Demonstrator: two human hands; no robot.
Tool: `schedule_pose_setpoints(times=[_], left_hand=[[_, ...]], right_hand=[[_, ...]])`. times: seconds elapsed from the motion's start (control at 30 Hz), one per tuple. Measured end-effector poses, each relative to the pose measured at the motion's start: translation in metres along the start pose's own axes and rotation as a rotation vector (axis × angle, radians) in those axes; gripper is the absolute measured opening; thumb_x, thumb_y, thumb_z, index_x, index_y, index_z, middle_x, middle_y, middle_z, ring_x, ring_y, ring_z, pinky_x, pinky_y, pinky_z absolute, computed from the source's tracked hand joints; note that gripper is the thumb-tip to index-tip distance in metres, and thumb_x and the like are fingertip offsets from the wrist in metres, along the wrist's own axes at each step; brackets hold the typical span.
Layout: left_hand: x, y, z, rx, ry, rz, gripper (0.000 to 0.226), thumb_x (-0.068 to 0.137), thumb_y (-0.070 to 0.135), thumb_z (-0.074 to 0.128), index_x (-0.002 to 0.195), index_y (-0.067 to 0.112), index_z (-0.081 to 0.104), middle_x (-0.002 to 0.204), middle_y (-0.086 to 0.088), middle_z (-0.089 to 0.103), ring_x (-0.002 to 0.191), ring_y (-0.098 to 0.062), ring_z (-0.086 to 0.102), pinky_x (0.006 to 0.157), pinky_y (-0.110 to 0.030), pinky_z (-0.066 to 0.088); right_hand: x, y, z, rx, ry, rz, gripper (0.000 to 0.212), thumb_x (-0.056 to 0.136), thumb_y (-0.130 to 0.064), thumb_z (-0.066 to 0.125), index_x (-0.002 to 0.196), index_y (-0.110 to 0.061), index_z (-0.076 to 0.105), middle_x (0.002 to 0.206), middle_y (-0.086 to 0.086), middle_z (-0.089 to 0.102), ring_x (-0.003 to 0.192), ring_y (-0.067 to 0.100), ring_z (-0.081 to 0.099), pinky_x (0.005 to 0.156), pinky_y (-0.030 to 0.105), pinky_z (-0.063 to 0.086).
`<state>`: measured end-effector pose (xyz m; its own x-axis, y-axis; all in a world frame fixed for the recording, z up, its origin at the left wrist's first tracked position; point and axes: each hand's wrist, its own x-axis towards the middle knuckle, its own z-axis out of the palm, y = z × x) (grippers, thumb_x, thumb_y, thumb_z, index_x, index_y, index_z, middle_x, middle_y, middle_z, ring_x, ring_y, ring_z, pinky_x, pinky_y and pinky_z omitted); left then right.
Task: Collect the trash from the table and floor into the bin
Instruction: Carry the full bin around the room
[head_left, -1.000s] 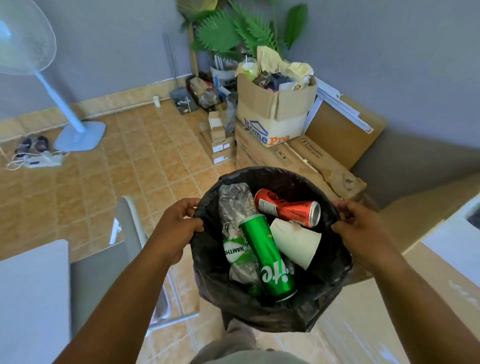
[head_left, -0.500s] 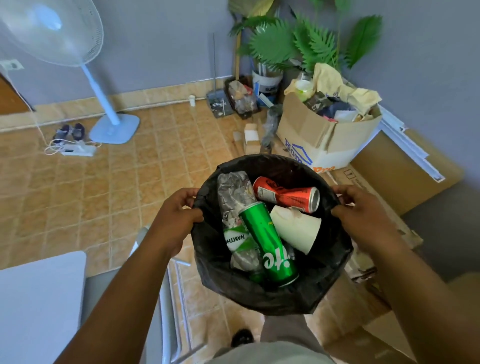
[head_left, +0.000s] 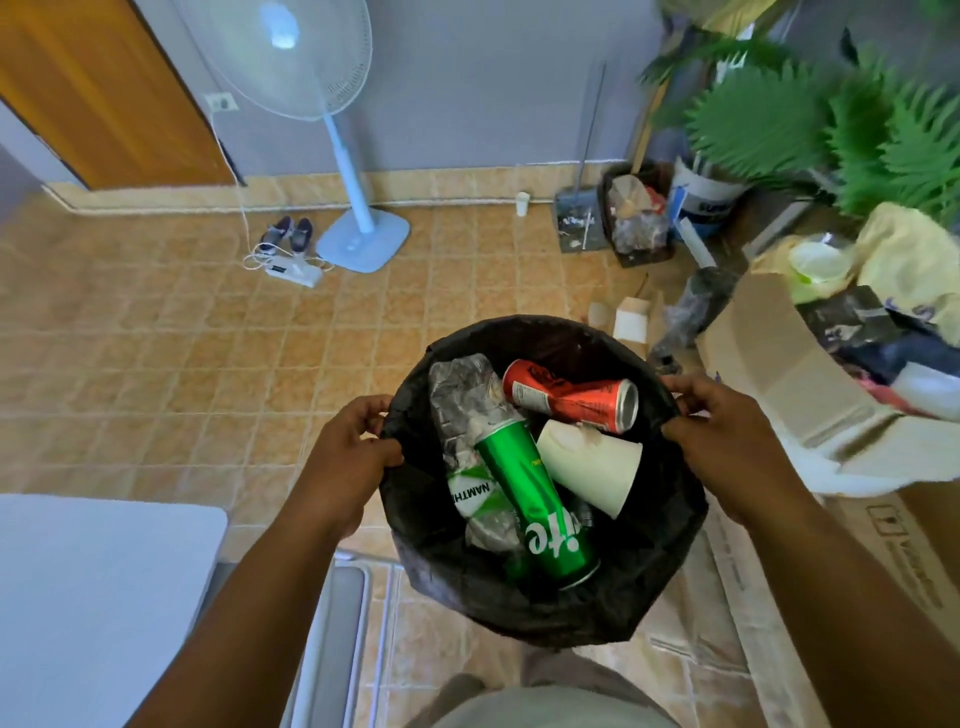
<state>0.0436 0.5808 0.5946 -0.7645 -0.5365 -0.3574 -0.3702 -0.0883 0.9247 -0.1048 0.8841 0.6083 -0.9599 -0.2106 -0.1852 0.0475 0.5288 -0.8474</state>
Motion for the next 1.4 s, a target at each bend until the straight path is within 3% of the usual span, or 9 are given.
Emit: schedule_pose_setpoints(times=[0.17,0.33,0.57,0.73,1.0,1.1,1.17,1.27,1.4], left_hand=[[0.047,0.021,-0.001,-0.057,0.128,-0.017,0.052,0.070,-0.020,0.044,0.097,0.018,0.066,0.078,-0.003,0.047,0.058,-0.013,0.055,0.046,-0.021,0.042],[0.087,0.036,-0.028,-0.125,0.180,-0.019,0.055,0.072,-0.021,0.046,0.097,0.024,0.067,0.080,-0.003,0.051,0.062,-0.008,0.061,0.048,-0.019,0.045],[0.172,0.045,-0.084,-0.204,0.272,-0.020,0.052,0.074,-0.020,0.045,0.096,0.022,0.066,0.089,-0.010,0.048,0.073,-0.018,0.062,0.059,-0.028,0.052],[0.233,0.061,-0.135,-0.238,0.312,-0.038,0.052,0.073,-0.019,0.047,0.097,0.022,0.065,0.089,-0.011,0.051,0.074,-0.019,0.061,0.060,-0.032,0.051],[0.291,0.063,-0.216,-0.279,0.504,-0.063,0.055,0.072,-0.019,0.048,0.095,0.027,0.067,0.078,0.001,0.050,0.072,-0.020,0.057,0.063,-0.037,0.047],[0.299,0.060,-0.243,-0.317,0.585,-0.074,0.058,0.072,-0.020,0.048,0.093,0.030,0.068,0.084,-0.006,0.050,0.075,-0.027,0.058,0.066,-0.043,0.049],[0.304,0.055,-0.259,-0.330,0.650,-0.098,0.058,0.072,-0.019,0.048,0.093,0.031,0.068,0.084,-0.007,0.052,0.077,-0.029,0.060,0.069,-0.048,0.051],[0.309,0.046,-0.279,-0.368,0.781,-0.134,0.059,0.072,-0.018,0.048,0.091,0.034,0.067,0.073,0.007,0.054,0.068,-0.020,0.059,0.062,-0.041,0.046],[0.312,0.038,-0.294,-0.389,0.964,-0.192,0.058,0.071,-0.018,0.048,0.095,0.031,0.066,0.072,0.007,0.052,0.068,-0.019,0.058,0.056,-0.034,0.048]], right_hand=[[0.095,-0.032,0.017,-0.046,-0.098,-0.088,0.042,0.079,-0.006,0.060,0.111,-0.032,0.067,0.098,-0.005,0.067,0.089,0.016,0.063,0.080,0.034,0.050],[0.167,-0.072,0.056,-0.082,-0.194,-0.150,0.041,0.081,-0.008,0.059,0.109,-0.037,0.066,0.086,-0.014,0.063,0.079,0.008,0.062,0.061,0.027,0.044],[0.254,-0.130,0.144,-0.113,-0.286,-0.207,0.041,0.081,-0.005,0.059,0.109,-0.035,0.065,0.088,-0.008,0.064,0.079,0.017,0.063,0.065,0.033,0.048],[0.307,-0.186,0.201,-0.187,-0.342,-0.215,0.043,0.083,-0.007,0.059,0.116,-0.035,0.062,0.093,-0.012,0.062,0.080,0.012,0.061,0.064,0.032,0.047],[0.367,-0.262,0.312,-0.206,-0.457,-0.262,0.044,0.081,-0.012,0.058,0.110,-0.045,0.062,0.081,-0.023,0.060,0.070,0.016,0.064,0.057,0.038,0.048],[0.384,-0.284,0.357,-0.210,-0.544,-0.306,0.047,0.081,-0.009,0.058,0.110,-0.046,0.061,0.078,-0.022,0.060,0.051,0.011,0.057,0.048,0.036,0.041],[0.395,-0.301,0.389,-0.239,-0.606,-0.350,0.052,0.081,-0.009,0.057,0.101,-0.057,0.059,0.079,-0.022,0.060,0.043,0.010,0.052,0.045,0.032,0.038],[0.410,-0.324,0.442,-0.275,-0.708,-0.418,0.056,0.081,-0.010,0.058,0.093,-0.065,0.057,0.081,-0.021,0.061,0.053,0.012,0.058,0.048,0.035,0.044],[0.428,-0.353,0.512,-0.332,-0.882,-0.520,0.045,0.084,-0.010,0.060,0.110,-0.046,0.061,0.081,-0.015,0.062,0.072,0.018,0.065,0.062,0.043,0.052]])
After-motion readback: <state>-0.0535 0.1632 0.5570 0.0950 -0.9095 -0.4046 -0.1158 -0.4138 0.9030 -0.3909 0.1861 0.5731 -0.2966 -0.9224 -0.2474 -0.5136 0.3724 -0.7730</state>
